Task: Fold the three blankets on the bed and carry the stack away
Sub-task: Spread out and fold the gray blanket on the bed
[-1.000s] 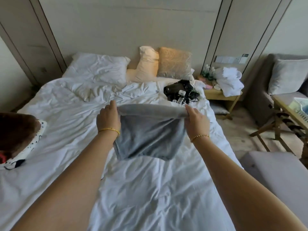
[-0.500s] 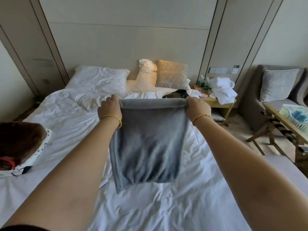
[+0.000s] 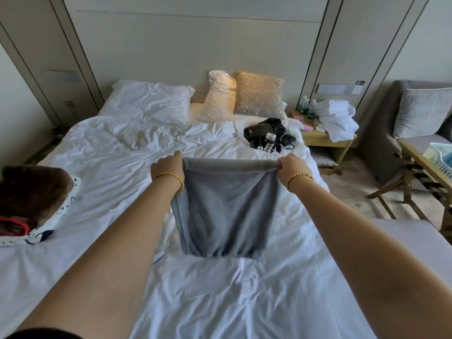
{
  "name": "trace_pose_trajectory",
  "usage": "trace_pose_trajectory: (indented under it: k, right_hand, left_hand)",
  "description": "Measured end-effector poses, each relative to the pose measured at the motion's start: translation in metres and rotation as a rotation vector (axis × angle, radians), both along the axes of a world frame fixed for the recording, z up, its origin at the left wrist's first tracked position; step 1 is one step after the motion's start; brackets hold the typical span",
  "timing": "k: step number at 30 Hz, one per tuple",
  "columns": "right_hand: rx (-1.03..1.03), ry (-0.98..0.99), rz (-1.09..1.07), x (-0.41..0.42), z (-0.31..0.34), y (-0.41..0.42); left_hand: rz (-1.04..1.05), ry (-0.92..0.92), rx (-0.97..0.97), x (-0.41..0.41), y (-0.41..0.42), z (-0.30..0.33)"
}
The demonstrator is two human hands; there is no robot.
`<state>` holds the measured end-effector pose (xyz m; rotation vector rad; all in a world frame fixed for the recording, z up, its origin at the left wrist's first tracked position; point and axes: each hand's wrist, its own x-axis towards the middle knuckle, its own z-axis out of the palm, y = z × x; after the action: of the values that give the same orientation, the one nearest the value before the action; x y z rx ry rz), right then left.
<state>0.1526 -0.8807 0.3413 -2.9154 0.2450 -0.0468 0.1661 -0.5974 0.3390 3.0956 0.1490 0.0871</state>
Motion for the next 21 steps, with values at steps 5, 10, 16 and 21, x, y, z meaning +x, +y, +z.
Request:
trace_pose_trajectory:
  k: [5, 10, 16, 21]
  right_hand:
    - [0.459, -0.019, 0.004, -0.008, -0.008, -0.011]
    - [0.731, 0.52, -0.031, -0.031, -0.018, -0.025]
    - [0.744, 0.899, 0.097, -0.044, -0.027, -0.033]
    - [0.717, 0.759, -0.024, -0.031, -0.039, -0.032]
  left_hand:
    - [0.023, 0.036, -0.051, 0.001, 0.0, -0.003]
    - [-0.27, 0.462, -0.168, -0.006, 0.012, -0.011]
    - [-0.324, 0.677, -0.126, -0.018, 0.018, -0.02]
    - [-0.25, 0.555, -0.228, -0.016, 0.02, -0.037]
